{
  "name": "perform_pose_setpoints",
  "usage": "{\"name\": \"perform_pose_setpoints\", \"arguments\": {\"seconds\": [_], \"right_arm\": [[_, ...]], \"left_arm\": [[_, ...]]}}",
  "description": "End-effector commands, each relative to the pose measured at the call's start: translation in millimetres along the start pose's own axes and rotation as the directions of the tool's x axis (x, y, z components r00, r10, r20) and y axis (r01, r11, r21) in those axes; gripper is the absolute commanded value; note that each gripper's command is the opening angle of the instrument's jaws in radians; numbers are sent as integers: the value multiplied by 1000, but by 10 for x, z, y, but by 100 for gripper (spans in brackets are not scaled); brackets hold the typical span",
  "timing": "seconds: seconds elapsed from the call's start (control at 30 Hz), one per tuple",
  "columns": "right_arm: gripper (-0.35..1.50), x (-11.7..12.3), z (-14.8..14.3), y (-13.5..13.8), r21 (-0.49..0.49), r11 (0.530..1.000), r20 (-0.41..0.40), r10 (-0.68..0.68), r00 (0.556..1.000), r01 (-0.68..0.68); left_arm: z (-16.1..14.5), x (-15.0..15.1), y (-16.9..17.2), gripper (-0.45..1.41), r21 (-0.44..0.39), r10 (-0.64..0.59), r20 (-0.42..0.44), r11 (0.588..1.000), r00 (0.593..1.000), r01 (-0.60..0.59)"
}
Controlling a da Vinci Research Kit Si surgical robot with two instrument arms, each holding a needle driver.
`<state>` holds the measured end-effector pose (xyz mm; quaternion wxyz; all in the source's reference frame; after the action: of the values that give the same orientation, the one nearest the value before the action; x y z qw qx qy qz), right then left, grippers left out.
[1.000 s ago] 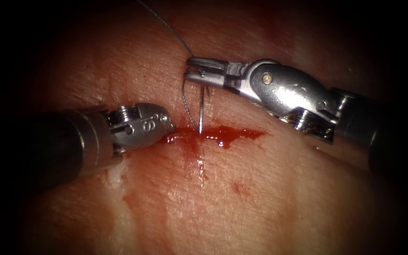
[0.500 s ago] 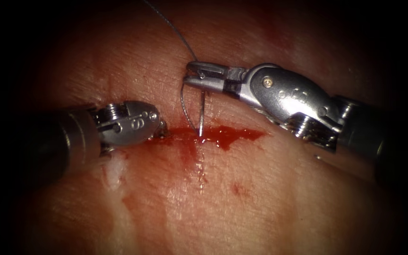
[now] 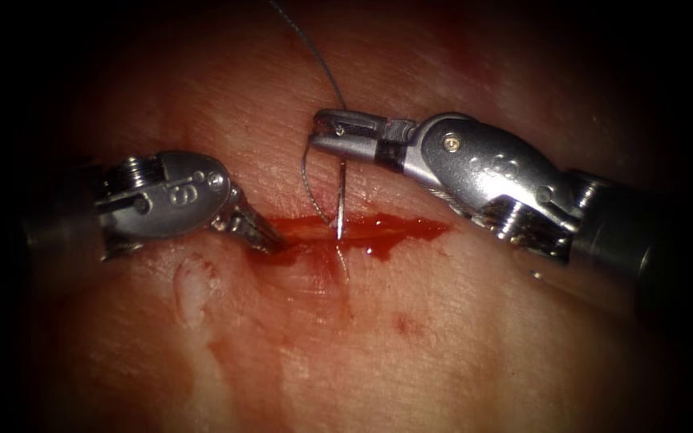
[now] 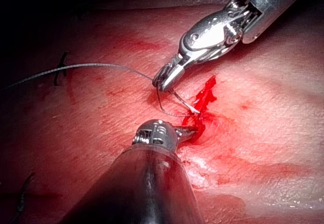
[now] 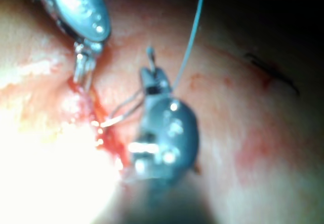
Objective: Wound Closure
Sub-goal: Throw the needle through the bottom half of the cut.
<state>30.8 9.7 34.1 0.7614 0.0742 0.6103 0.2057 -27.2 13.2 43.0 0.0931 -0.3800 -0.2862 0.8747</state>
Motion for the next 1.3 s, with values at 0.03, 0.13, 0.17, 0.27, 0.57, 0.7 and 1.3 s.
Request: {"name": "perform_pose_setpoints", "arguments": {"seconds": [0.03,0.13,0.17,0.27,0.57,0.7,1.3], "right_arm": [[-35,2,8,4,3,1000,3,25,1000,-25],[-35,0,8,7,4,996,9,84,996,-84],[-35,0,8,8,4,996,12,90,996,-90],[-35,-1,9,9,7,994,31,113,993,-113],[-35,-2,10,10,34,987,42,159,986,-160],[-35,-3,11,12,49,986,43,158,986,-160],[-35,-11,9,6,59,956,29,287,958,-288]], "left_arm": [[-1,7,-4,-35,11,10,-2,1000,1000,-10],[-13,16,4,-35,32,21,0,999,1000,-21],[-17,18,5,-35,35,26,1,999,1000,-26],[-23,20,7,-35,43,28,5,999,1000,-28],[1,14,20,-40,61,25,11,998,1000,-26],[16,7,24,-40,47,30,8,998,1000,-30],[39,-17,13,-42,36,53,8,998,999,-53]]}}
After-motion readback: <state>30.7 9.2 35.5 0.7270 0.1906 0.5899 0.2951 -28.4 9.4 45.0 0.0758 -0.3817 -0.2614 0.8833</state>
